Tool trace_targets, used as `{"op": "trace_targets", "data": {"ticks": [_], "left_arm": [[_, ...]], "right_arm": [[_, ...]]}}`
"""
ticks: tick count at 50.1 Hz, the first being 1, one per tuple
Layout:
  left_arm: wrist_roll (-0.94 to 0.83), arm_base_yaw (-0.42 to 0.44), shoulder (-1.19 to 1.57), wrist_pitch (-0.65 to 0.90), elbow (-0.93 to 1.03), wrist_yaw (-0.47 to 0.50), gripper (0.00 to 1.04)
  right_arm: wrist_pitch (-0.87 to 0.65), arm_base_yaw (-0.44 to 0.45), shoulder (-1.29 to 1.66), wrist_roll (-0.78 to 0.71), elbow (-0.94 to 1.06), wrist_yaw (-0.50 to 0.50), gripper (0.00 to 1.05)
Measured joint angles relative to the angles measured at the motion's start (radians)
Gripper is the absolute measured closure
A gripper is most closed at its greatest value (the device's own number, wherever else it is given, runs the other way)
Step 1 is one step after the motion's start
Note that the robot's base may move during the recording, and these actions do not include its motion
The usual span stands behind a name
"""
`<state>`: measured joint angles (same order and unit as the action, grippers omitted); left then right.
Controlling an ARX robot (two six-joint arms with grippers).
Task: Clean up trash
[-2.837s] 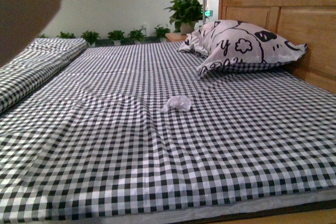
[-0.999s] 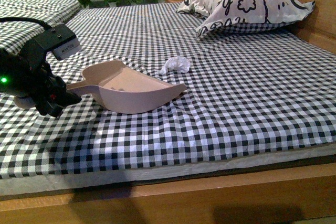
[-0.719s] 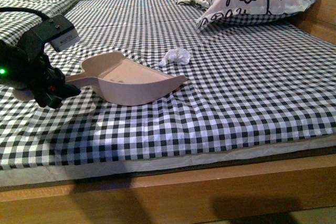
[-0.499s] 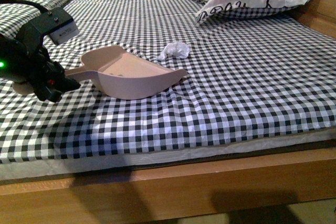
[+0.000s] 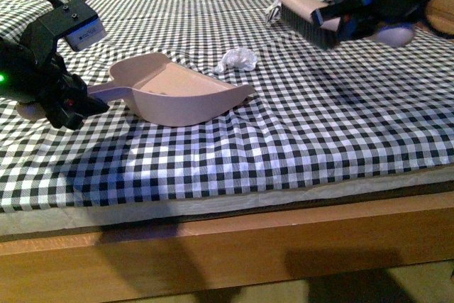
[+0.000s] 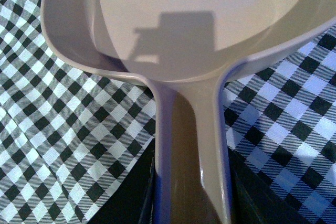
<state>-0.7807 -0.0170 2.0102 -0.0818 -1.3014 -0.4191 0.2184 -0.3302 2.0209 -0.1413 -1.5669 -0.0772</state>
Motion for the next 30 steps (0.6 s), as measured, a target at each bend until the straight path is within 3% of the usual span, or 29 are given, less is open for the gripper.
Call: {"op": "trace_targets", "data": {"ticks": [22, 27, 30], "left_arm": [[0.0, 0.0, 0.0, 0.0, 0.0, 0.0, 0.77], [0.0, 0.0, 0.0, 0.0, 0.0, 0.0, 0.77], [0.0, 0.0, 0.0, 0.0, 0.0, 0.0, 0.77]], "right_arm": [[0.063, -0.072, 0.328, -0.008, -0.301, -0.086, 0.84], [0.135, -0.08, 0.338, -0.029, -0.321, -0.02, 0.84], [0.177, -0.079, 0.336, -0.056, -0.324, 0.078, 0.84]]}}
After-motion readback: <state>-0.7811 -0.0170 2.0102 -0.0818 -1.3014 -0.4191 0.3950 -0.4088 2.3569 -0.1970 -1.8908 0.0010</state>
